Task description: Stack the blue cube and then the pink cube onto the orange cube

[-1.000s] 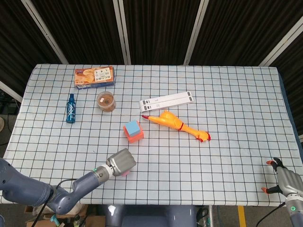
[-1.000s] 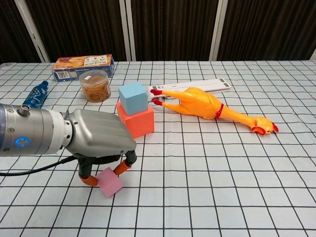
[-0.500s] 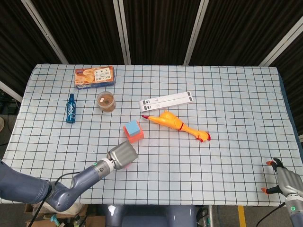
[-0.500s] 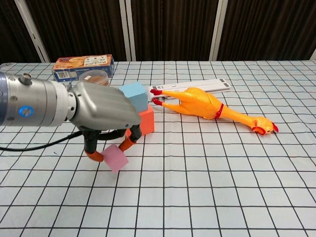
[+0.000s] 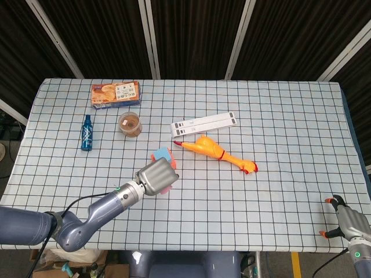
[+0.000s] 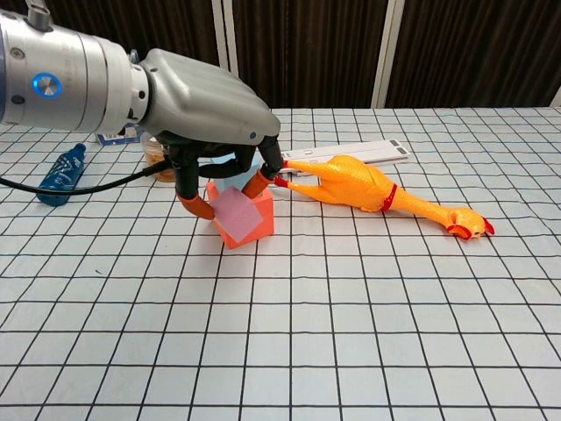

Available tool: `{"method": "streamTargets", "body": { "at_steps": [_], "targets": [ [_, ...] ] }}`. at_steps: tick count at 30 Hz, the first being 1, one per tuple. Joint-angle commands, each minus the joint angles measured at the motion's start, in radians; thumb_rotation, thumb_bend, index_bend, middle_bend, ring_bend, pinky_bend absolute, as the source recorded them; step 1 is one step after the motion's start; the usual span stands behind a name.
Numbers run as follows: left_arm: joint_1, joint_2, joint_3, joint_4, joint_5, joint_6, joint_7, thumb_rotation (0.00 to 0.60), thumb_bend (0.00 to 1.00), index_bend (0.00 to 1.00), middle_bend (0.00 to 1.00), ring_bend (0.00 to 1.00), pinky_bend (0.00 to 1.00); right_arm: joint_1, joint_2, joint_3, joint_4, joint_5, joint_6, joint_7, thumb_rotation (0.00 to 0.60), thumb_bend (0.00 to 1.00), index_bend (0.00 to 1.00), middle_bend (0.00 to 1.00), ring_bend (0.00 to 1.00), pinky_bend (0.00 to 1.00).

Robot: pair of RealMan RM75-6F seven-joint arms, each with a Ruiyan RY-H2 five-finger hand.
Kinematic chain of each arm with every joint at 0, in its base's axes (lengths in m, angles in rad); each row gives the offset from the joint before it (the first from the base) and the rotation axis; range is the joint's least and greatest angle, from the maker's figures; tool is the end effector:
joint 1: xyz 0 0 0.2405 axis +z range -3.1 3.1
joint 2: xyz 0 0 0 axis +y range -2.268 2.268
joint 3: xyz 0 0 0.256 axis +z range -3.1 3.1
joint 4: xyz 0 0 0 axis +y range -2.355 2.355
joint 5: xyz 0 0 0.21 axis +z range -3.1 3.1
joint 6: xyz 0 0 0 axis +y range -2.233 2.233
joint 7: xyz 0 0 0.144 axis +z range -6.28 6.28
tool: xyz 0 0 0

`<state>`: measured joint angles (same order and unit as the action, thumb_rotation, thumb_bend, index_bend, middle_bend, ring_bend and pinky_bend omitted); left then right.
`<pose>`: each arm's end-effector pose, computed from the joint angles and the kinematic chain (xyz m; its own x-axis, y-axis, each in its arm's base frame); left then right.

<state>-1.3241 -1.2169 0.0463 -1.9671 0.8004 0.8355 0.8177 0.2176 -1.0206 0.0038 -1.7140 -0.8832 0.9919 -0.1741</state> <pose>-0.0136 0.3086 0.0167 0.8768 0.0468 0.4785 0.3212 -0.7976 -0.5106 -0.3728 -0.1790 0.1397 0.2460 -0.4816 0.8412 -0.8006 0.3883 0.4565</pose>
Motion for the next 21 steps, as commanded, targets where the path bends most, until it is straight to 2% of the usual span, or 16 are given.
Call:
{"method": "streamTargets", "body": {
  "at_steps": [1,6,13,21],
  "targets": [
    [-0.005,0.018,-0.020,-0.009,0.007,-0.013,-0.024,0.600,0.34,0.62,0.77,0.78,0.97,0.002,-0.003,0.000,0.003,0.005,-0.002,-0.003,0.600,0.12,0.21,0.08,0.24,0.26],
    [-0.022,0.055,-0.045,-0.016,-0.005,-0.018,-0.035,0.600,0.34,0.63,0.77,0.78,0.97,0.004,-0.003,0.001,0.006,0.015,-0.003,-0.004,0.600,0.12,0.21,0.08,0.24,0.26],
    [-0.058,0.110,-0.064,-0.019,-0.085,-0.033,-0.035,0.600,0.34,0.63,0.77,0.78,0.97,0.004,-0.001,0.000,0.003,0.017,0.002,-0.007,0.600,0.12,0.21,0.08,0.24,0.26],
    [-0.095,0.150,-0.052,0.004,-0.175,-0.063,-0.033,0.600,0.34,0.64,0.77,0.78,0.97,0.006,-0.004,-0.003,0.003,0.026,0.004,-0.018,0.600,0.12,0.21,0.08,0.24,0.26]
  ]
}}
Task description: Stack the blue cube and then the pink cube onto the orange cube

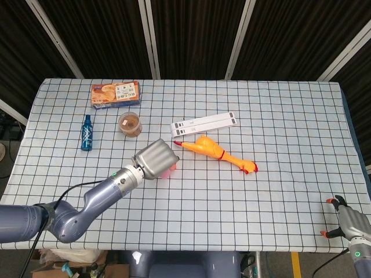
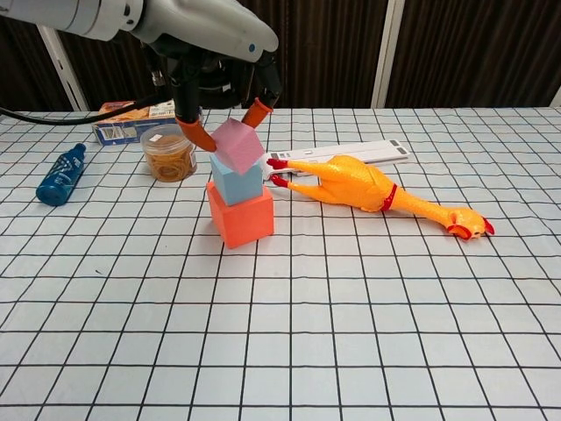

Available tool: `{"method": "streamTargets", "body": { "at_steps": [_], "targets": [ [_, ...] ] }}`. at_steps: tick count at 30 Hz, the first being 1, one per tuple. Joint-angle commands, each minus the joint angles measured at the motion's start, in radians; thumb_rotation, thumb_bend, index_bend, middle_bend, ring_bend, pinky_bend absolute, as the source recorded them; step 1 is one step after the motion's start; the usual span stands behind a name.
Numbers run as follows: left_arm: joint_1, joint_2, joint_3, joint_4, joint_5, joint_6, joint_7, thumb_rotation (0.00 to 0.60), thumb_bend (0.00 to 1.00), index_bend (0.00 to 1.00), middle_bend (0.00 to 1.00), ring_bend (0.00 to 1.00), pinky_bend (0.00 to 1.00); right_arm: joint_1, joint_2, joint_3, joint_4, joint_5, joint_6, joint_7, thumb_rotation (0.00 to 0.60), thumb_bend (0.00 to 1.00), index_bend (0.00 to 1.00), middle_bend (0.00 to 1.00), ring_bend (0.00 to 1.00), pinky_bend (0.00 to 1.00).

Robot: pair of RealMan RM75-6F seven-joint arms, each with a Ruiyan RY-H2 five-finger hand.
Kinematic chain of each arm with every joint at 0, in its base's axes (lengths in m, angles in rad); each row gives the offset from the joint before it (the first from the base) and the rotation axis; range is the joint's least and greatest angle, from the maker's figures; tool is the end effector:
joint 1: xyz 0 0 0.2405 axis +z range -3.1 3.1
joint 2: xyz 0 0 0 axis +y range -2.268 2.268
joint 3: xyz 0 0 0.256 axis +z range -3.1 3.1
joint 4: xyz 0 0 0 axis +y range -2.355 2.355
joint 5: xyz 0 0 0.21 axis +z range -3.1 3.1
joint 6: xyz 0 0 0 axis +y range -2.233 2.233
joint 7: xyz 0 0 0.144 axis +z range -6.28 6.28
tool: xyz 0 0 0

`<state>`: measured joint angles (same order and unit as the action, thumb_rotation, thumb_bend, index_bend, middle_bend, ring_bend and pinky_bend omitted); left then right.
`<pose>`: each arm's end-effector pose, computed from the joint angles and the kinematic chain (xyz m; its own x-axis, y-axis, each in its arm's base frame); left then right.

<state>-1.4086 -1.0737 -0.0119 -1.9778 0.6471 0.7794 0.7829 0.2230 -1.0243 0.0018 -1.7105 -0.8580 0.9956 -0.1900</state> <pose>0.0102 0.3393 0.0593 0.8615 0.0675 0.5032 0.3873 -0.7282 -0.5654 -0.3749 -0.1793 0.1401 0.2499 -0.4829 0.8392 -0.7898 0.3998 0.4652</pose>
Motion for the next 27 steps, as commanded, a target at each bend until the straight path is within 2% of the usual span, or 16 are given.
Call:
{"method": "streamTargets", "body": {
  "at_steps": [1,11,19,27],
  "targets": [
    [-0.014,0.008,0.008,0.023,-0.034,-0.010,0.000,0.600,0.34,0.64,0.77,0.78,0.97,0.001,-0.002,-0.001,0.000,0.003,0.001,-0.005,0.600,0.12,0.21,0.08,0.24,0.26],
    [-0.037,0.019,0.020,0.090,-0.081,-0.010,0.003,0.600,0.34,0.65,0.77,0.78,0.96,0.009,-0.010,-0.004,0.004,0.031,-0.007,-0.025,0.600,0.12,0.21,0.08,0.24,0.26],
    [-0.049,-0.028,0.057,0.159,-0.076,-0.038,0.028,0.600,0.34,0.65,0.77,0.78,0.96,0.016,-0.015,-0.008,0.006,0.058,-0.010,-0.045,0.600,0.12,0.21,0.08,0.24,0.26],
    [-0.043,-0.087,0.056,0.232,-0.046,-0.068,-0.007,0.600,0.34,0.66,0.77,0.78,0.96,0.020,-0.018,-0.009,0.009,0.080,-0.006,-0.059,0.600,0.12,0.21,0.08,0.24,0.26]
  ]
}}
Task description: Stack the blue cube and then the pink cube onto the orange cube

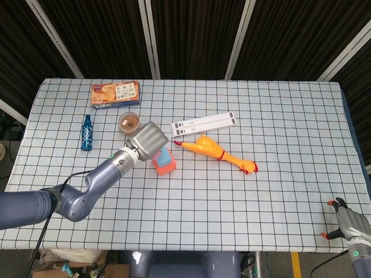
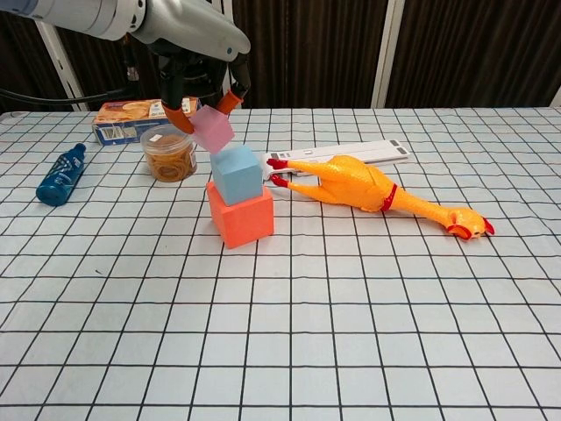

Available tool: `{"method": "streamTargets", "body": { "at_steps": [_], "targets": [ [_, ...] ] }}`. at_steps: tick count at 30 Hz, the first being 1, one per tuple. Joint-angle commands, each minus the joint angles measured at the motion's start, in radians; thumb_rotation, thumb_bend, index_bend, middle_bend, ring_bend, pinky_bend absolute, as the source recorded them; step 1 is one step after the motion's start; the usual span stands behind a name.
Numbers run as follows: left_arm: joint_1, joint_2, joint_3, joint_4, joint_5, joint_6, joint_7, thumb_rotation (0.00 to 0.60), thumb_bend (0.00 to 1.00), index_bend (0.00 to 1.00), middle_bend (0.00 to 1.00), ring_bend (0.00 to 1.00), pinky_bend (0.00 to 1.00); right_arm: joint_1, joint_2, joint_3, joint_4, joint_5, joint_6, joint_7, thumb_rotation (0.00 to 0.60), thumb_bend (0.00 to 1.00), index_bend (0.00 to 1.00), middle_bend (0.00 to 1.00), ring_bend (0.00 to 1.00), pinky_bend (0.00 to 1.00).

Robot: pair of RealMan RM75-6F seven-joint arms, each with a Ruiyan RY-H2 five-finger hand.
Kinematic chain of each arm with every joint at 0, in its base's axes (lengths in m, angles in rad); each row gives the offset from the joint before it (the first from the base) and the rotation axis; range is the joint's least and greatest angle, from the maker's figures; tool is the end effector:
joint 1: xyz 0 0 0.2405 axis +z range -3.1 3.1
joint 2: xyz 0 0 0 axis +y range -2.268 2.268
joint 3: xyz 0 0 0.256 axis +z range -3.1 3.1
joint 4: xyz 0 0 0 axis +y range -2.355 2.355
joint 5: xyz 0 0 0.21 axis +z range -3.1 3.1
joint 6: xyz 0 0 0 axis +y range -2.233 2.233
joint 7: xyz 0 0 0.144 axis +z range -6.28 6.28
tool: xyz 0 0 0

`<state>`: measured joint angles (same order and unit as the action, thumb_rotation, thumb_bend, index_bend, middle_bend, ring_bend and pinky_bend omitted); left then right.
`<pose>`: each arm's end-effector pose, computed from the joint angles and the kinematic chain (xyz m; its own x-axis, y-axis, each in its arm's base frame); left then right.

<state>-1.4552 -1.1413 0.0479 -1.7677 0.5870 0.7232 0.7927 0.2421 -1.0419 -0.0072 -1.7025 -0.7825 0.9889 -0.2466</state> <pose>-0.0075 0.3859 0.0540 0.9042 0.0579 0.4231 0.3525 -0.6604 -0.6630 -0.3800 -0.1790 0.1355 0.2509 -0.5092 0.8233 -0.7606 0.4223 0.4930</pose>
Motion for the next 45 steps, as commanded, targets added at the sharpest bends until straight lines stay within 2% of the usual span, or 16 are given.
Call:
{"method": "streamTargets", "body": {
  "at_steps": [1,18,24,45],
  "targets": [
    [0.005,-0.024,-0.005,0.030,0.020,-0.017,-0.022,0.600,0.34,0.66,0.77,0.78,0.96,0.001,-0.001,0.000,0.001,0.007,0.002,-0.005,0.600,0.12,0.21,0.08,0.24,0.26],
    [0.006,-0.082,-0.022,0.117,0.070,-0.052,-0.092,0.600,0.34,0.66,0.77,0.78,0.96,0.008,0.000,-0.002,-0.002,0.034,0.008,-0.022,0.600,0.12,0.21,0.08,0.24,0.26],
    [0.001,-0.081,-0.031,0.113,0.073,-0.049,-0.107,0.600,0.34,0.66,0.77,0.78,0.96,0.010,-0.001,-0.002,-0.001,0.036,0.007,-0.024,0.600,0.12,0.21,0.08,0.24,0.26],
    [-0.034,-0.065,-0.006,0.070,0.014,-0.027,-0.083,0.600,0.34,0.67,0.77,0.78,0.96,0.008,0.006,-0.003,-0.007,0.028,0.013,-0.016,0.600,0.12,0.21,0.08,0.24,0.26]
  ]
}}
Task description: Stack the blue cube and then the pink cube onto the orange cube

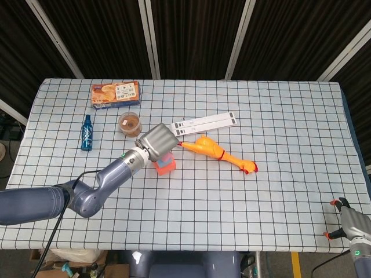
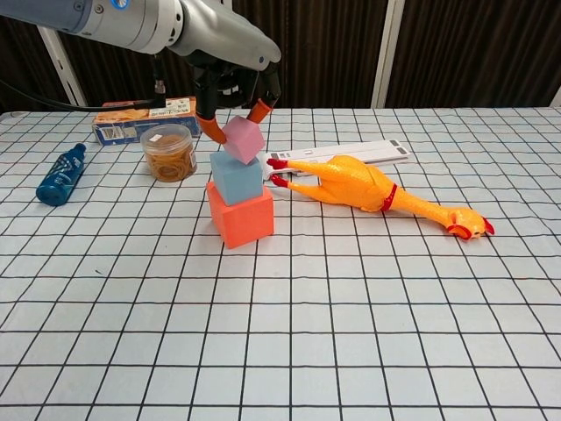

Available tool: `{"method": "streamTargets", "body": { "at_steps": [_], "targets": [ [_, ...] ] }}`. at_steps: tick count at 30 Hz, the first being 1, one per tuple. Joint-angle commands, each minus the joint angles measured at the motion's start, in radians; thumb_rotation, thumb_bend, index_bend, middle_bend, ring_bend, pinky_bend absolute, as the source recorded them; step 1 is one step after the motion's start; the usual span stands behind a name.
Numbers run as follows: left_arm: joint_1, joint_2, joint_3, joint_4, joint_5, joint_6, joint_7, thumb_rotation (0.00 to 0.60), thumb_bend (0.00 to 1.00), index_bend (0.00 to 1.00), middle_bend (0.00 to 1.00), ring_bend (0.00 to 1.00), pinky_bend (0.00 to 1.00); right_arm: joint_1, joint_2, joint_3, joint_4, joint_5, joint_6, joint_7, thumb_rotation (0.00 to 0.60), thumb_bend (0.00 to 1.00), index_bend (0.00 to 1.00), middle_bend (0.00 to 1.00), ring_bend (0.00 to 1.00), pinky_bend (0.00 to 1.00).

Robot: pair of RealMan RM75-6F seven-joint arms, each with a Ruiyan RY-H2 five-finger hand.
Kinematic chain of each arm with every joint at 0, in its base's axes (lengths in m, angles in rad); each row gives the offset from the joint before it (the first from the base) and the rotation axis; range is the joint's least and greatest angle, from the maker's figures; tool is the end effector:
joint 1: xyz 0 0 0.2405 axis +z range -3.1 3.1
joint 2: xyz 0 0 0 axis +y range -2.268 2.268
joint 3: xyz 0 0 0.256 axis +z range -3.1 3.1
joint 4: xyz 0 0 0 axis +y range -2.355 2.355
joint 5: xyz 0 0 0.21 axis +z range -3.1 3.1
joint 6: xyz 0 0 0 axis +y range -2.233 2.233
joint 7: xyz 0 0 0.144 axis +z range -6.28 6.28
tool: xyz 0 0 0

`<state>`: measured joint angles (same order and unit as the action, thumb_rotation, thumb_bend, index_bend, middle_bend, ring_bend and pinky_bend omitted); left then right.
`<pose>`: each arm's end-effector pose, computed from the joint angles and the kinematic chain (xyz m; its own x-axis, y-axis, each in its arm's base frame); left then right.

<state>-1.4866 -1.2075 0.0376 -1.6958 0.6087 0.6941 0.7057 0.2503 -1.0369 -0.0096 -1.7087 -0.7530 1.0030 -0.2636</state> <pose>0.0075 0.3911 0.0361 0.8803 0.0771 0.4681 0.3869 -0.6879 -0.6142 -0.3806 -0.1801 0.1391 0.2591 -0.5041 0.8238 -0.7470 0.4361 0.5018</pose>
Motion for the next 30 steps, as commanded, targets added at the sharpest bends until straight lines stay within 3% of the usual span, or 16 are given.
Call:
{"method": "streamTargets", "body": {
  "at_steps": [1,30],
  "targets": [
    [-0.005,0.001,0.007,-0.002,-0.011,0.003,0.006,0.600,0.34,0.67,0.77,0.78,0.96,0.000,0.002,0.000,-0.002,-0.002,-0.002,0.002,0.600,0.12,0.21,0.08,0.24,0.26],
    [-0.038,-0.001,0.035,-0.014,-0.077,0.025,0.028,0.600,0.34,0.68,0.77,0.78,0.95,0.001,0.005,0.000,-0.007,-0.007,0.000,0.006,0.600,0.12,0.21,0.08,0.24,0.26]
  ]
}}
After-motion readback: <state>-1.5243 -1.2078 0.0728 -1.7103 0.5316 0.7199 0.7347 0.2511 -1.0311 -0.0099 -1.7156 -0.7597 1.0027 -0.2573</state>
